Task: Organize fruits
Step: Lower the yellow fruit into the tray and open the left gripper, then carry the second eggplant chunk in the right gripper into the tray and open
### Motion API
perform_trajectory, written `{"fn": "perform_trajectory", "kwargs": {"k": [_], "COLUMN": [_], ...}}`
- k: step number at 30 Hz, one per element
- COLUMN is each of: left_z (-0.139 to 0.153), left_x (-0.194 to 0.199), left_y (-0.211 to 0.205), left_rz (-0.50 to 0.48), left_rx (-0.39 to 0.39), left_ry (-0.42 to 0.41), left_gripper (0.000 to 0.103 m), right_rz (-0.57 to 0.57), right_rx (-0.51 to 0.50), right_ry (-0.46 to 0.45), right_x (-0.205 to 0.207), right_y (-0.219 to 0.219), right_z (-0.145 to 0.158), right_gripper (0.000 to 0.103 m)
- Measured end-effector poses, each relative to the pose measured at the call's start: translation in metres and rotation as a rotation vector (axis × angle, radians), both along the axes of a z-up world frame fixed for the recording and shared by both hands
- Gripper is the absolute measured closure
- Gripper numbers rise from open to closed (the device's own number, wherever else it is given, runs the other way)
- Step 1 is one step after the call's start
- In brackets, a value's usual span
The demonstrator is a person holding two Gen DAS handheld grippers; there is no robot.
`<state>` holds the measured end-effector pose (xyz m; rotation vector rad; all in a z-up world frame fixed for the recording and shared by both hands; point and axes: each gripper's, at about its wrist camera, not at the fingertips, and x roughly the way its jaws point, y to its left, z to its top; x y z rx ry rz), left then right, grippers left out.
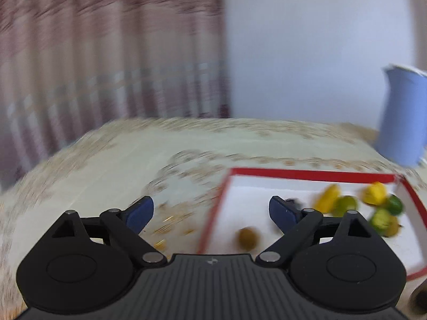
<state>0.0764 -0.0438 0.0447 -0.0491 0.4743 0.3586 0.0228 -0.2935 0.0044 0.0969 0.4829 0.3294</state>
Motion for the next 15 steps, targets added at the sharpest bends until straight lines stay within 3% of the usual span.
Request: {"fn": "perform_trajectory", "kwargs": {"k": [3, 6, 10, 15], "left_z": [-0.012, -0.021, -0.022, -0.023], "left_x": [-0.006, 0.002, -0.003, -0.007], "left_y": [0.013, 0.014, 0.022, 0.015], "left_rz": [0.071, 0.115, 0.082, 0.063], "left_rx": [-0.02, 0.046, -0.015, 0.027], "left_ry": [-0.032, -0.024, -0.03, -0.042], "left_gripper": [0.009, 0.009, 0.009, 0.009], "right_rz": [-0.004, 0.009, 0.022, 0.003], "right_rx": [-0.005, -0.014, -0.018, -0.056], "right_ry": [-0.02, -0.033, -0.054, -0.041], "right_x": [0.014, 0.029, 0.062, 0.112], "right_y": [0.004, 0.01, 0.021, 0.037], "right_z": [0.005, 0.011, 0.022, 0.025], "right_gripper": [0.072, 0.072, 0.072, 0.072]}}
